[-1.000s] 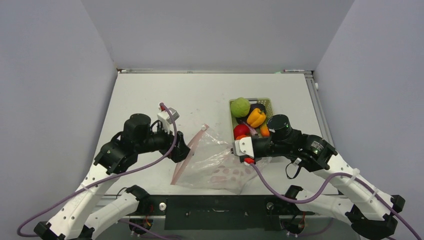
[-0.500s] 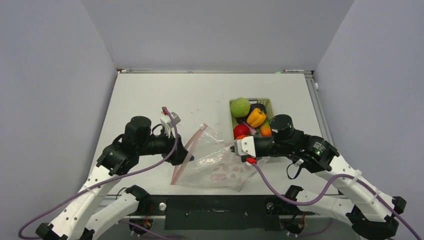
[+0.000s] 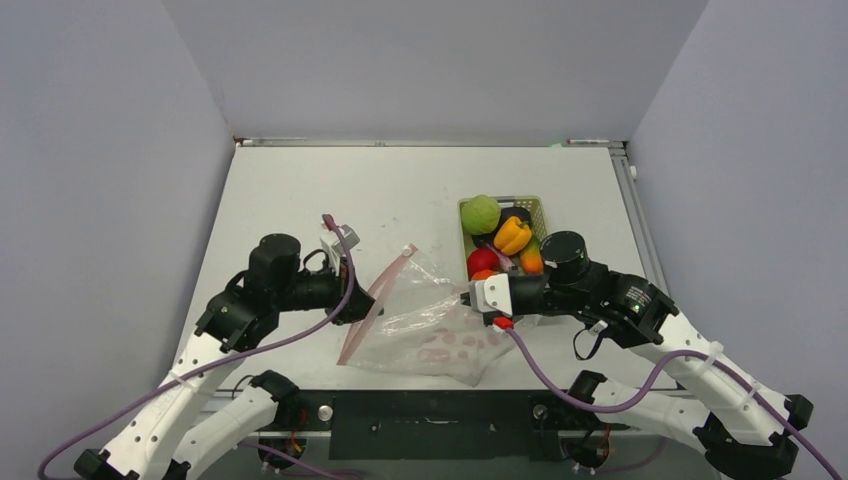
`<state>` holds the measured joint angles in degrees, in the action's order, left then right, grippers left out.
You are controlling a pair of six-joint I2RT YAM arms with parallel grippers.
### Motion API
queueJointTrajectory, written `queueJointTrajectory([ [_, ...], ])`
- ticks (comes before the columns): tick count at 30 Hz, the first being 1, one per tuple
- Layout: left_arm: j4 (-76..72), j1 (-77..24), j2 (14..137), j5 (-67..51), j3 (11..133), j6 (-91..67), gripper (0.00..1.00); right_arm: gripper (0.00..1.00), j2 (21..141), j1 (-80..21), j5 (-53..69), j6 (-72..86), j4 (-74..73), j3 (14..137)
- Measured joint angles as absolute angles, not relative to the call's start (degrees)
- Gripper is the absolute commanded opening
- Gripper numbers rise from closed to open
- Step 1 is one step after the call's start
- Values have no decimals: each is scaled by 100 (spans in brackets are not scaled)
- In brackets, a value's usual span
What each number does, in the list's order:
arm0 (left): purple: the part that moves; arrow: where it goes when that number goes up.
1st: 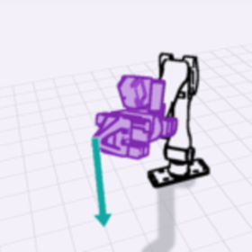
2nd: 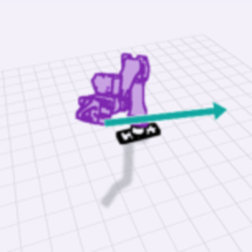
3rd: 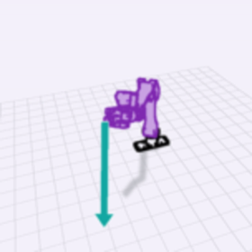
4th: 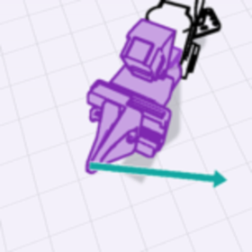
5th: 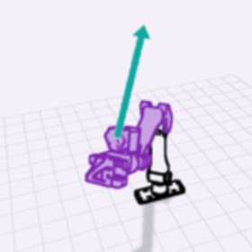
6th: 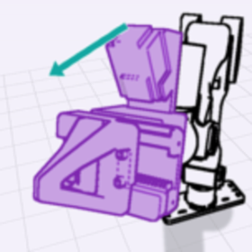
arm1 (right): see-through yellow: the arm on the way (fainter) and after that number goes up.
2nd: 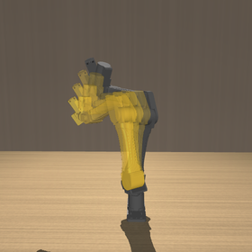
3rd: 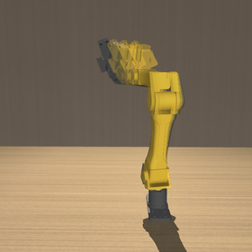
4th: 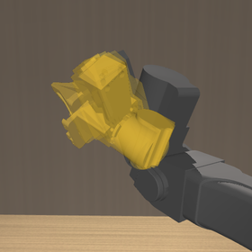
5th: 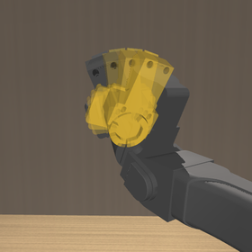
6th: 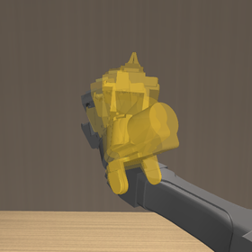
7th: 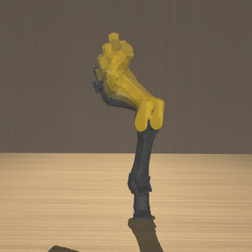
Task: Place the food in the zip-top bag and seal the zipper
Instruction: Pick up the zipper food storage bag at the center of the board.
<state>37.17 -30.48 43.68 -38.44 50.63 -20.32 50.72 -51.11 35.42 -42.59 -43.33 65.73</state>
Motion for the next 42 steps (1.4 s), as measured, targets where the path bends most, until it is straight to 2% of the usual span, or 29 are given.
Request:
queueJointTrajectory([
  [5, 3586, -3028, 4327, -3933, 5011, -2058, 0, 6, 5072, -5111, 3542, -4228, -4329, 6573],
  [13, 3577, -3026, 4163, -3835, 5006, -2056, 0, 33, 5076, -5111, 3507, -3970, -4147, 6571],
  [19, 3675, -3017, 4169, -3704, 5085, -2027, 0, 46, 5076, -5111, 3352, -3824, -3922, 6554],
  [30, 4178, -2987, 4132, -2930, 5931, -1754, 0, 63, 5113, -5111, 2344, -3039, -3258, 6455],
  [36, 4469, -2982, 4171, -2281, 6431, -1588, 0, 83, 5301, -5109, 1568, -2386, -2869, 6455],
  [42, 4624, -2982, 4294, -1575, 6834, -1437, 0, 95, 5474, -5105, 888, -1686, -2491, 6453],
])
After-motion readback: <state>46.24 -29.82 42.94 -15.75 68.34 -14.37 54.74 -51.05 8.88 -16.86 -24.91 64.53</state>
